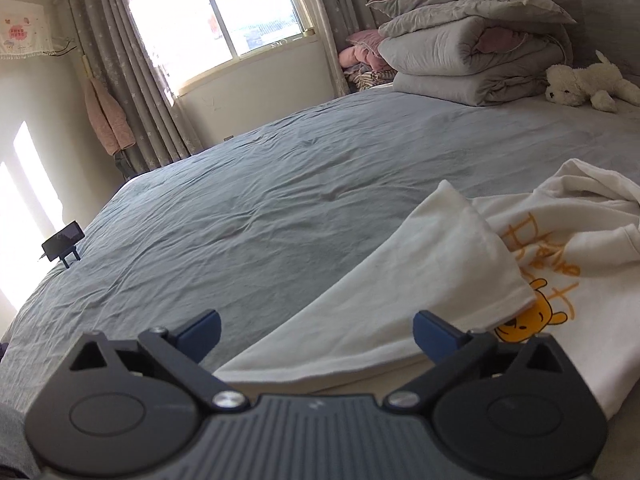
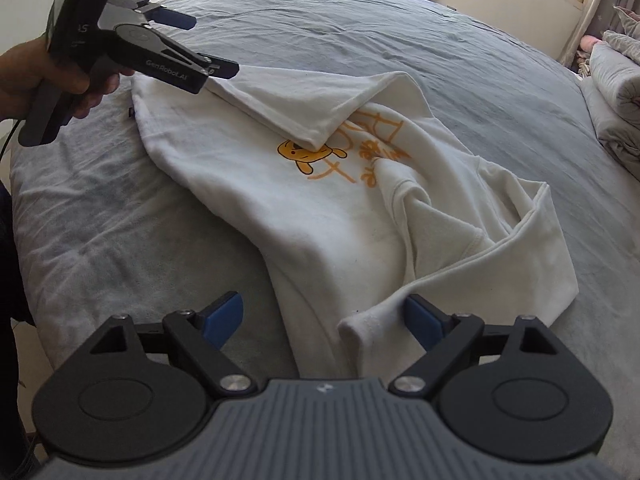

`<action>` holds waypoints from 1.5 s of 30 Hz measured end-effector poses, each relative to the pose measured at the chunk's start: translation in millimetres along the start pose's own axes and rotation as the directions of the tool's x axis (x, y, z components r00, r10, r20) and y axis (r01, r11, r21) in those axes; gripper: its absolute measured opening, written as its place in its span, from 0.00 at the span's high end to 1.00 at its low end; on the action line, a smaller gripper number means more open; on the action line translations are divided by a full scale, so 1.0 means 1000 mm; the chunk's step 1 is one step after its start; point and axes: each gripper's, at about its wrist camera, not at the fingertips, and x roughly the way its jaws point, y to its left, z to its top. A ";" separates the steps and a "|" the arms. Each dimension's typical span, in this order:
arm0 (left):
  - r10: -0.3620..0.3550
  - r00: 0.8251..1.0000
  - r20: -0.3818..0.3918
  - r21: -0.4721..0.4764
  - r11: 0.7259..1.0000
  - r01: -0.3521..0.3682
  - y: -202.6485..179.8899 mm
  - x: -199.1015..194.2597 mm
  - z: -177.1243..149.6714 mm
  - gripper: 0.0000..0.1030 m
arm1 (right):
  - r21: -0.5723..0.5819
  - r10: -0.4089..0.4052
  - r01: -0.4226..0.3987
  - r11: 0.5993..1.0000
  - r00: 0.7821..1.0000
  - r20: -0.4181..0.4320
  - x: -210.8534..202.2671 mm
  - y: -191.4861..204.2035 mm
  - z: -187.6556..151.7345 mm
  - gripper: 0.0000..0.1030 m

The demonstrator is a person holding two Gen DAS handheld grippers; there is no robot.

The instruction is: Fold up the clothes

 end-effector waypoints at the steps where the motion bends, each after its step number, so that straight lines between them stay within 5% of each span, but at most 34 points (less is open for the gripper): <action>1: 0.001 1.000 -0.002 0.029 1.000 -0.001 -0.006 0.006 -0.001 0.01 | -0.027 -0.001 0.001 1.000 1.000 -0.005 0.002 0.005 -0.001 0.13; 6: 0.021 0.999 -0.044 0.151 0.988 -0.014 -0.029 0.034 -0.012 0.00 | -0.065 -0.051 0.048 0.997 0.997 -0.051 0.018 0.008 -0.003 0.21; 8: 0.036 0.999 -0.035 0.191 0.981 -0.029 -0.036 0.040 -0.014 0.00 | -0.036 -0.081 0.079 0.996 0.995 -0.054 0.020 0.001 -0.002 0.52; 10: 0.041 0.999 -0.021 0.211 0.977 -0.035 -0.037 0.041 -0.014 0.00 | 0.025 -0.105 0.106 0.994 0.994 -0.031 0.014 -0.011 0.000 0.75; 11: 0.042 0.999 -0.013 0.222 0.974 -0.038 -0.037 0.042 -0.013 0.00 | 0.050 -0.110 0.111 0.993 0.994 -0.014 0.010 -0.016 0.001 0.79; 19: 0.044 0.998 0.046 0.308 0.950 -0.056 -0.041 0.049 -0.006 0.00 | 0.167 -0.217 0.197 0.966 0.970 0.108 -0.017 -0.038 0.014 0.83; 25: 0.032 0.998 0.055 0.363 0.931 -0.049 -0.048 0.053 -0.005 0.08 | 0.154 -0.211 0.201 0.967 0.976 0.048 -0.002 -0.038 0.008 0.83; 28: -0.022 1.000 0.019 0.352 0.936 0.014 -0.050 0.051 -0.003 0.39 | 0.161 -0.201 0.193 0.968 0.979 0.034 0.001 -0.039 0.006 0.83; 30: -0.041 0.999 -0.005 0.367 0.929 0.040 -0.057 0.049 -0.003 0.83 | 0.187 -0.186 0.176 0.966 0.982 0.040 -0.001 -0.042 0.004 0.82; 32: -0.050 0.998 -0.023 0.377 0.925 0.055 -0.063 0.046 -0.003 0.96 | 0.199 -0.179 0.167 0.965 0.983 0.040 -0.001 -0.042 0.003 0.80; 34: -0.048 0.998 -0.031 0.376 0.925 0.056 -0.067 0.043 -0.003 0.98 | 0.195 -0.180 0.170 0.966 0.983 0.032 0.002 -0.039 0.002 0.79; 42: -0.079 0.997 -0.026 0.096 0.992 0.081 -0.029 0.027 0.015 0.99 | 0.254 -0.172 0.160 0.954 0.985 0.027 0.005 -0.047 0.001 0.78; 45: -0.136 0.991 0.001 -0.139 0.981 0.134 0.010 -0.002 0.013 0.99 | 0.247 -0.222 0.194 0.950 0.971 0.092 -0.010 -0.048 0.006 0.83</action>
